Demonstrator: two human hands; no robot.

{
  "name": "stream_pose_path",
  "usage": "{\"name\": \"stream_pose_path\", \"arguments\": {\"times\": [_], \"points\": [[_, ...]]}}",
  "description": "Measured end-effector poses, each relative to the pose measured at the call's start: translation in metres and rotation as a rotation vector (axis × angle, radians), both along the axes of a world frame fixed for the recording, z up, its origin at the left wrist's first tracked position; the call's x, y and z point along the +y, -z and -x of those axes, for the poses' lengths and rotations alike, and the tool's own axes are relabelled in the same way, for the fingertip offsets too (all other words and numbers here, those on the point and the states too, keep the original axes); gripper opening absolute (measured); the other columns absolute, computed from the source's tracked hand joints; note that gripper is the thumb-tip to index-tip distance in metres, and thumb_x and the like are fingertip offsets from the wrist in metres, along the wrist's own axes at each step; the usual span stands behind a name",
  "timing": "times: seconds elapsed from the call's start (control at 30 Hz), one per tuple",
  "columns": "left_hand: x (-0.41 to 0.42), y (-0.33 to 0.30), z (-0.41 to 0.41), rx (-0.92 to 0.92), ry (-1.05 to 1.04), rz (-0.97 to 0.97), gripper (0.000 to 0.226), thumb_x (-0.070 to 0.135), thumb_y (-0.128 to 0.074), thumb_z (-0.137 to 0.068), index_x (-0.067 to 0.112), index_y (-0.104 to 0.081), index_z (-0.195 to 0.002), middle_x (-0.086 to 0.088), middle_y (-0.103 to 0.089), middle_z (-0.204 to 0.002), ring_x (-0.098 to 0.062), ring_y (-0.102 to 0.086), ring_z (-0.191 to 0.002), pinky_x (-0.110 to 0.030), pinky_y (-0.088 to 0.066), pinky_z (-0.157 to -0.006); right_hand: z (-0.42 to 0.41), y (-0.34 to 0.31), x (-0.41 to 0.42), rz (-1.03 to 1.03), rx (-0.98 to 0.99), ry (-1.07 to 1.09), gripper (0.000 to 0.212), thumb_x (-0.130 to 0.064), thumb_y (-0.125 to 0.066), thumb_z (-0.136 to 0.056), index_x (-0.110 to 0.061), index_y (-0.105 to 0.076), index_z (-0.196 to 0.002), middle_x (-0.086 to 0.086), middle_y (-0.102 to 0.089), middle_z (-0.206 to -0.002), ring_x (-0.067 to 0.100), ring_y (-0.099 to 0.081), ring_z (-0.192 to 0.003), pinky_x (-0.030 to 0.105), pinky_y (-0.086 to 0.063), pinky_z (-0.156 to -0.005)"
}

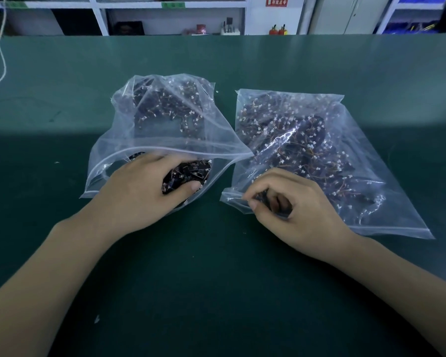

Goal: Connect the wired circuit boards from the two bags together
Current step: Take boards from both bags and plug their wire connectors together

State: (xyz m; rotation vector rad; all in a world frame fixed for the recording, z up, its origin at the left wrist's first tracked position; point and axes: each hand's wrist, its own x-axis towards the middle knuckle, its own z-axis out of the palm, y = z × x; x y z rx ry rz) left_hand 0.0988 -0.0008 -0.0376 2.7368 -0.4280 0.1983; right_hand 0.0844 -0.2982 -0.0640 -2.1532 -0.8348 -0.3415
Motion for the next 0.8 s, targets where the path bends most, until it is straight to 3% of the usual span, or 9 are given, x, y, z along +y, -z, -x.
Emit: {"name": "stream_pose_path", "arguments": {"times": [0.17, 0.23, 0.43, 0.67, 0.8], "points": [[0.003, -0.004, 0.002, -0.079, 0.038, 0.044, 0.054, 0.077, -0.051, -0.097, 0.047, -0.062, -0.141, 0.024, -0.065, -0.139, -0.008, -0.059, -0.131, -0.041, -0.052, -0.107, -0.001, -0.003, 0.001, 0.052, -0.021, -0.001, 0.015, -0.007, -0.075, -0.096, -0.021, -0.075, -0.102, -0.013, -0.065, -0.102, 0.019, -0.055, -0.066, 0.026, -0.046, -0.063], [0.000, -0.003, 0.002, -0.170, 0.032, 0.101, 0.044, 0.067, -0.056, -0.101, 0.043, -0.069, -0.136, 0.024, -0.069, -0.134, -0.008, -0.065, -0.125, -0.042, -0.056, -0.103, -0.003, -0.008, 0.001, 0.065, -0.027, -0.003, 0.014, -0.007, -0.075, -0.096, -0.020, -0.075, -0.101, -0.011, -0.065, -0.099, 0.019, -0.056, -0.066, 0.030, -0.049, -0.062], [-0.002, 0.002, -0.001, -0.344, -0.015, 0.118, 0.016, 0.040, -0.073, -0.097, 0.032, -0.082, -0.107, 0.016, -0.080, -0.104, -0.016, -0.076, -0.096, -0.045, -0.063, -0.077, -0.010, -0.027, 0.011, 0.049, -0.104, 0.001, 0.009, -0.012, -0.074, -0.096, -0.021, -0.075, -0.100, -0.020, -0.057, -0.089, 0.018, -0.057, -0.065, 0.024, -0.048, -0.063], [-0.004, -0.001, 0.000, -0.482, 0.042, 0.132, 0.004, 0.030, -0.077, -0.100, 0.029, -0.081, -0.099, 0.018, -0.078, -0.101, -0.011, -0.074, -0.097, -0.044, -0.062, -0.076, -0.015, -0.011, 0.016, -0.026, -0.182, 0.056, 0.007, -0.007, -0.075, -0.098, -0.013, -0.077, -0.102, -0.009, -0.058, -0.082, 0.013, -0.054, -0.063, 0.024, -0.046, -0.061], [-0.006, 0.000, 0.002, -0.478, -0.006, 0.093, 0.019, 0.043, -0.065, -0.101, 0.030, -0.077, -0.107, 0.013, -0.077, -0.105, -0.015, -0.072, -0.102, -0.045, -0.062, -0.079, -0.017, -0.010, 0.011, -0.078, -0.179, 0.049, 0.009, -0.006, -0.073, -0.098, -0.012, -0.077, -0.102, -0.008, -0.060, -0.084, 0.014, -0.056, -0.065, 0.022, -0.046, -0.062]]}}
